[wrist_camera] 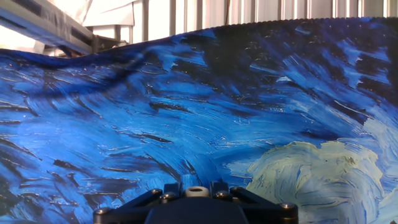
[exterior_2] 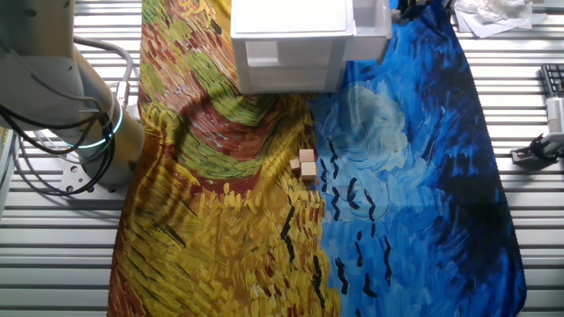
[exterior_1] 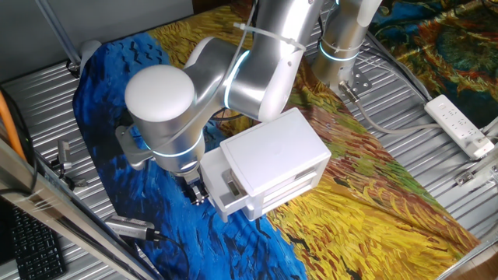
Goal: Take something out of a drawer
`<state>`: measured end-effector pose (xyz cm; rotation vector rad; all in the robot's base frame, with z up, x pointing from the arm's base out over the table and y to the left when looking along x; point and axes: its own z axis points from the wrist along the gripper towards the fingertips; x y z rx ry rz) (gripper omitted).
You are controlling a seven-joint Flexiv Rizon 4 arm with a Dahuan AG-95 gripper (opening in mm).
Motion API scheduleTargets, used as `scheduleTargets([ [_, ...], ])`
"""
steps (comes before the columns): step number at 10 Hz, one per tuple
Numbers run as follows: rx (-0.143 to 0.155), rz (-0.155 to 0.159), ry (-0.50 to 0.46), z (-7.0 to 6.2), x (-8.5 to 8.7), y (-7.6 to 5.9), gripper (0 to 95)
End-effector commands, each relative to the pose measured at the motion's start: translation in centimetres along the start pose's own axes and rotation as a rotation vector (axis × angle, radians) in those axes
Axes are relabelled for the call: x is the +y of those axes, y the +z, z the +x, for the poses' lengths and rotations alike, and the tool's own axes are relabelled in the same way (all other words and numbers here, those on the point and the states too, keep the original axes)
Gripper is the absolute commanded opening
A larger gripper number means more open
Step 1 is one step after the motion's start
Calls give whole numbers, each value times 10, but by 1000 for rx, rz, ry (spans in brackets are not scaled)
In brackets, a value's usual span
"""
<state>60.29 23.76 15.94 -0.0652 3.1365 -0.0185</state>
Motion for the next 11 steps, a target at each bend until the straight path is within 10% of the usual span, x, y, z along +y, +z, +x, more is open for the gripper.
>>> scheduleTargets([
  [1, 4, -1, -1, -3, 0, 0, 0],
  [11, 8, -1, -20, -14, 2, 2, 0],
])
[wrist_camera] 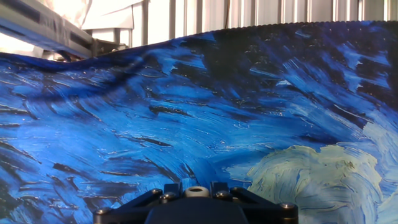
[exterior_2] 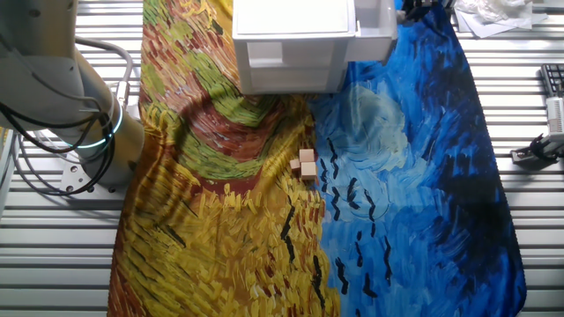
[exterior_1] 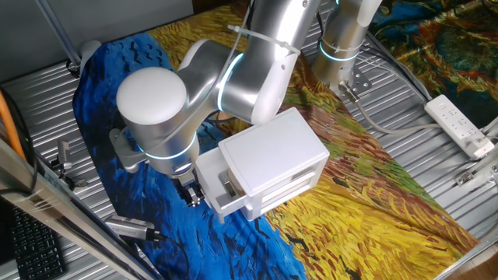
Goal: Take something out of a drawer
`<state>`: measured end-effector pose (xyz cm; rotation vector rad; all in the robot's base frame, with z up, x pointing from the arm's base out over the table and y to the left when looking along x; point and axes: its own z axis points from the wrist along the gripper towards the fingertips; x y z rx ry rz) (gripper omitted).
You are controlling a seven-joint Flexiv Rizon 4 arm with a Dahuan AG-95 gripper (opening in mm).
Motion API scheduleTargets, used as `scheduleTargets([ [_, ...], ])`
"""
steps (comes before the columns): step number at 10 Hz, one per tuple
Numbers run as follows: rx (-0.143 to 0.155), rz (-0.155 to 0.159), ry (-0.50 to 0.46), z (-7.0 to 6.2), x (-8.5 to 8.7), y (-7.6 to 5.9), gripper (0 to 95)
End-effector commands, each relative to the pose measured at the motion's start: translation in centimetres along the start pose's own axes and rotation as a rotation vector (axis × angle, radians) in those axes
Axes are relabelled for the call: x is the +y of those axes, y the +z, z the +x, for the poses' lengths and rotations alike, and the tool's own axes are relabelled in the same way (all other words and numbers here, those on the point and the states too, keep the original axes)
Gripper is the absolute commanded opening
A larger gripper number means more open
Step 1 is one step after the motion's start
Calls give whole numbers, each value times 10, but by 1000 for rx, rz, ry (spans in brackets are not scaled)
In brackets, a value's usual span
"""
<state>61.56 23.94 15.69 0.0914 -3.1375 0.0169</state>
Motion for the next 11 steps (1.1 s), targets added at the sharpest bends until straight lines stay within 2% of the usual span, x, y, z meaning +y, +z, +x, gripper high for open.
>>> scheduleTargets([
  [1, 1, 0, -3, -2, 2, -1, 0],
  [11, 1, -2, -19, -9, -1, 2, 0],
])
